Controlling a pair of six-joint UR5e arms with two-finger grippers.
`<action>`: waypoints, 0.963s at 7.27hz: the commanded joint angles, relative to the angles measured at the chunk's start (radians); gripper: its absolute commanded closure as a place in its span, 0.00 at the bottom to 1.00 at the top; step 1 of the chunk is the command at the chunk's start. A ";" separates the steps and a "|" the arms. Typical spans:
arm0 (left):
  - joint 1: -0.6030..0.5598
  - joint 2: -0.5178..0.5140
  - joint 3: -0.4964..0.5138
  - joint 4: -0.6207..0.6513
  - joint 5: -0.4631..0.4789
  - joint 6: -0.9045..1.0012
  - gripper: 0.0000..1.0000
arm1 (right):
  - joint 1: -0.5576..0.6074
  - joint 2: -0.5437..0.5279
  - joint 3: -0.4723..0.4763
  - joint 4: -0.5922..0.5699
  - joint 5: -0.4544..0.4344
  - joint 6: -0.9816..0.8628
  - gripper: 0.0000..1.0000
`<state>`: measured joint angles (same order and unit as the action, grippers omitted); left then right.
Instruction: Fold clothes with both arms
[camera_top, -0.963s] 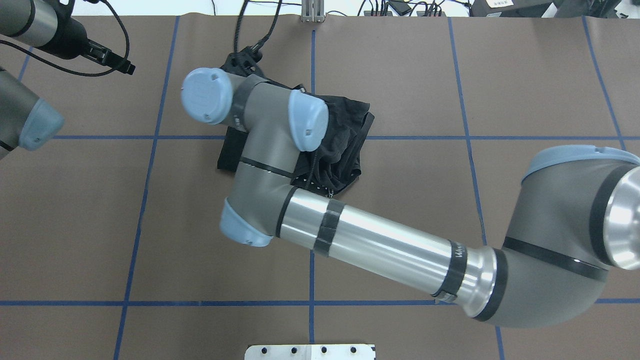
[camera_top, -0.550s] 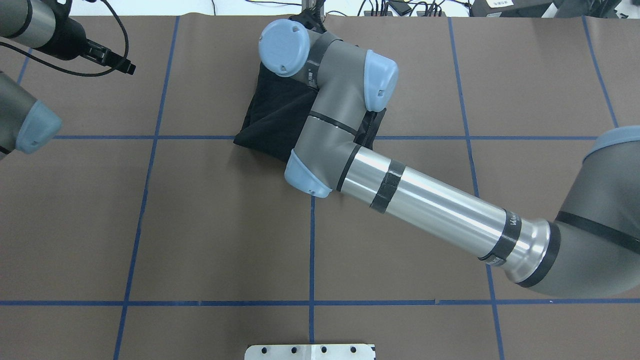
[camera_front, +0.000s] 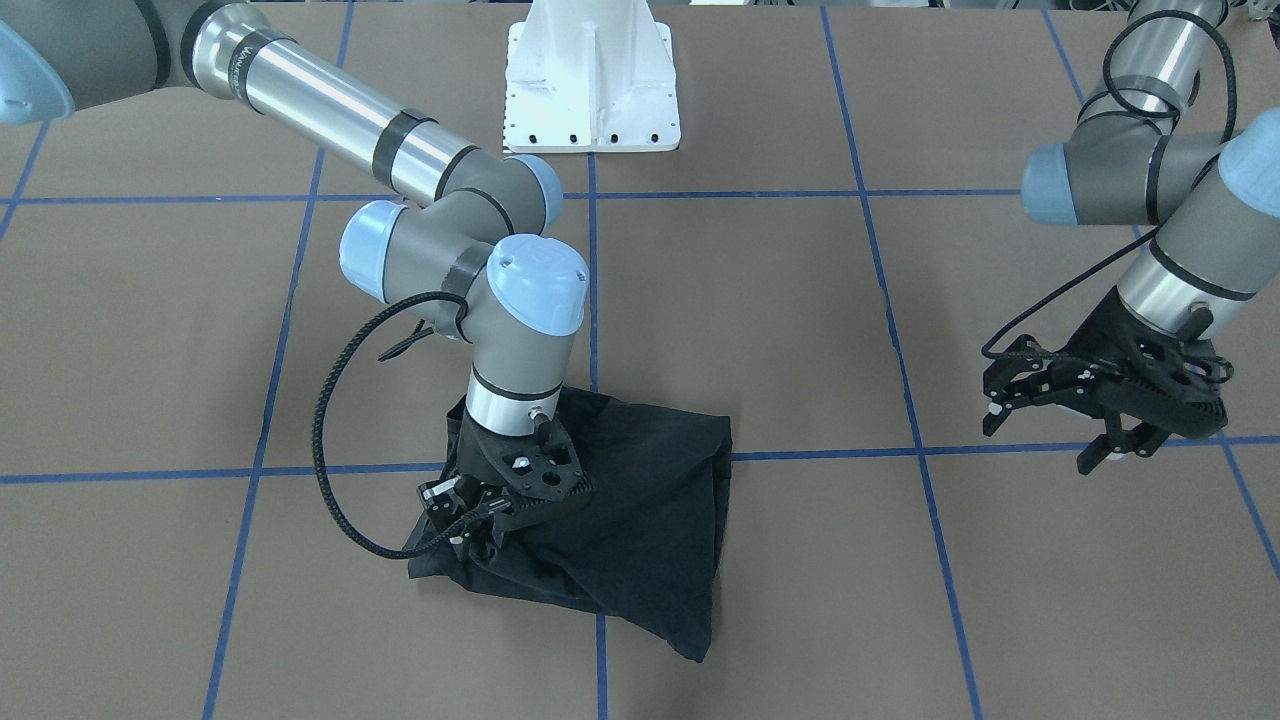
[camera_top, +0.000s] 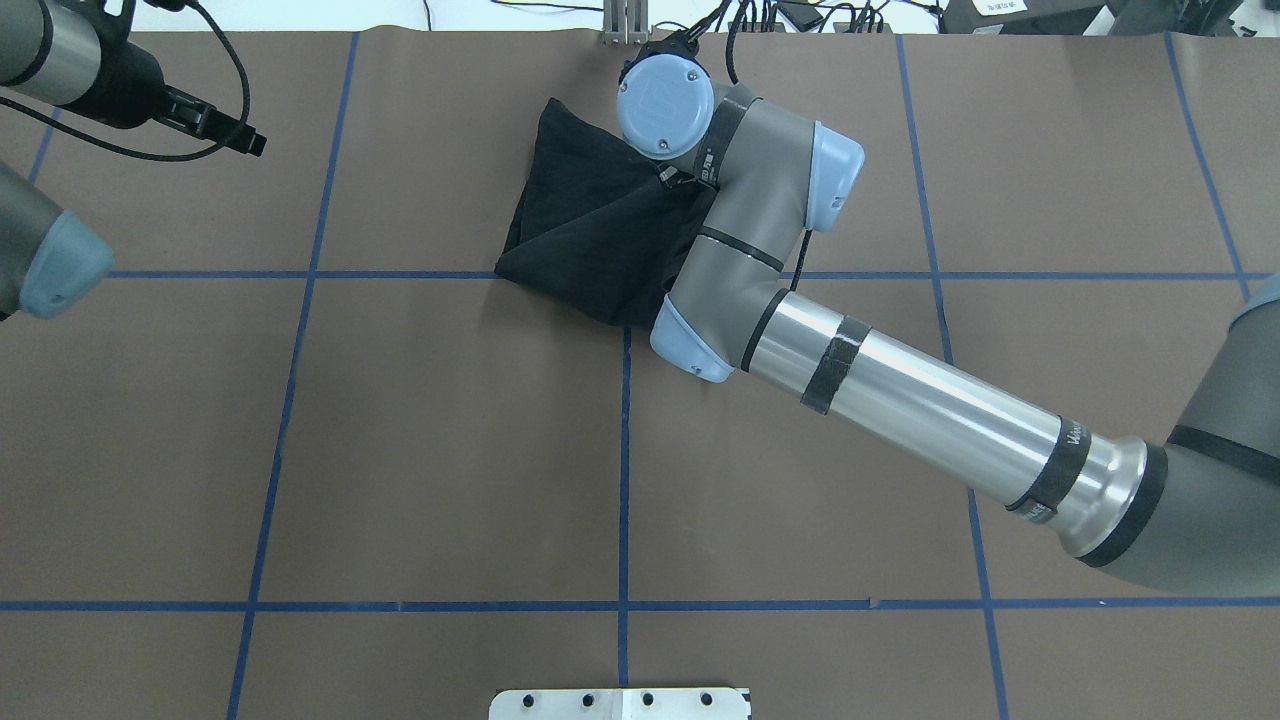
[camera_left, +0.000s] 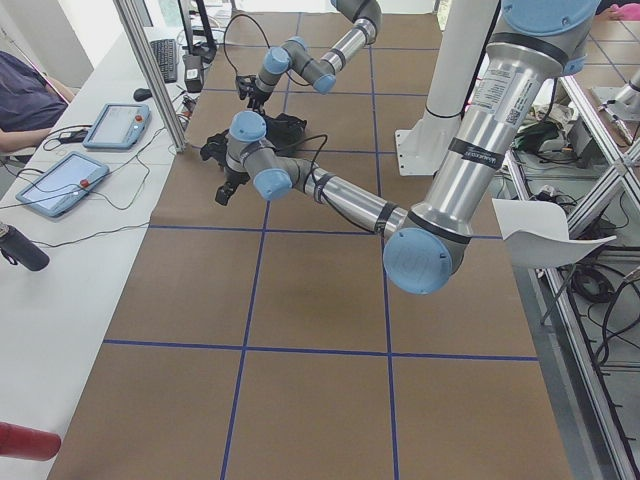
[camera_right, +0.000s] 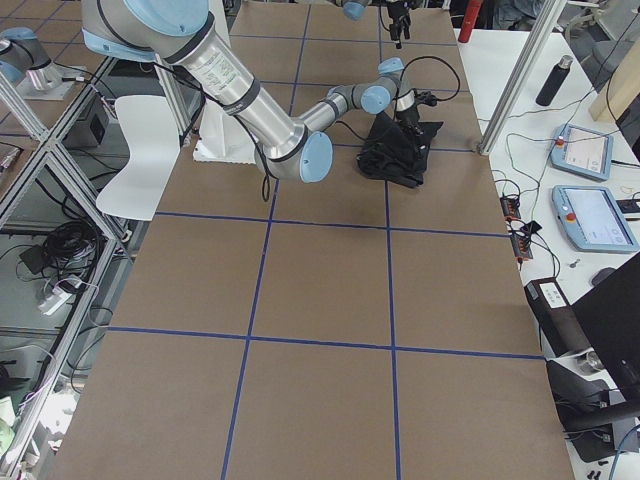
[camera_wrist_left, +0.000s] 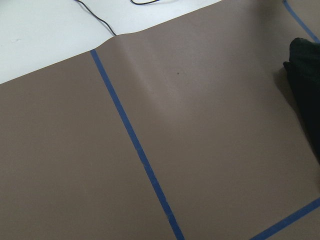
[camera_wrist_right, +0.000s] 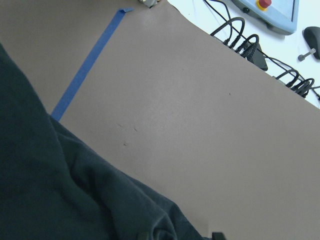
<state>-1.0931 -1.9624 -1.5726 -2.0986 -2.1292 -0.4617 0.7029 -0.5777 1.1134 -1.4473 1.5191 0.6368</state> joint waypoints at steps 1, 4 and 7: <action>-0.001 0.002 -0.012 0.008 0.003 0.000 0.00 | 0.087 0.019 0.003 -0.051 0.184 0.024 0.00; -0.031 0.051 -0.169 0.218 0.005 0.065 0.00 | 0.229 0.032 0.127 -0.318 0.388 -0.018 0.00; -0.167 0.127 -0.241 0.524 0.009 0.167 0.00 | 0.415 -0.323 0.409 -0.321 0.607 -0.238 0.00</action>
<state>-1.2025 -1.8844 -1.8158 -1.6660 -2.1229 -0.3170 1.0463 -0.7383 1.4029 -1.7663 2.0654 0.5090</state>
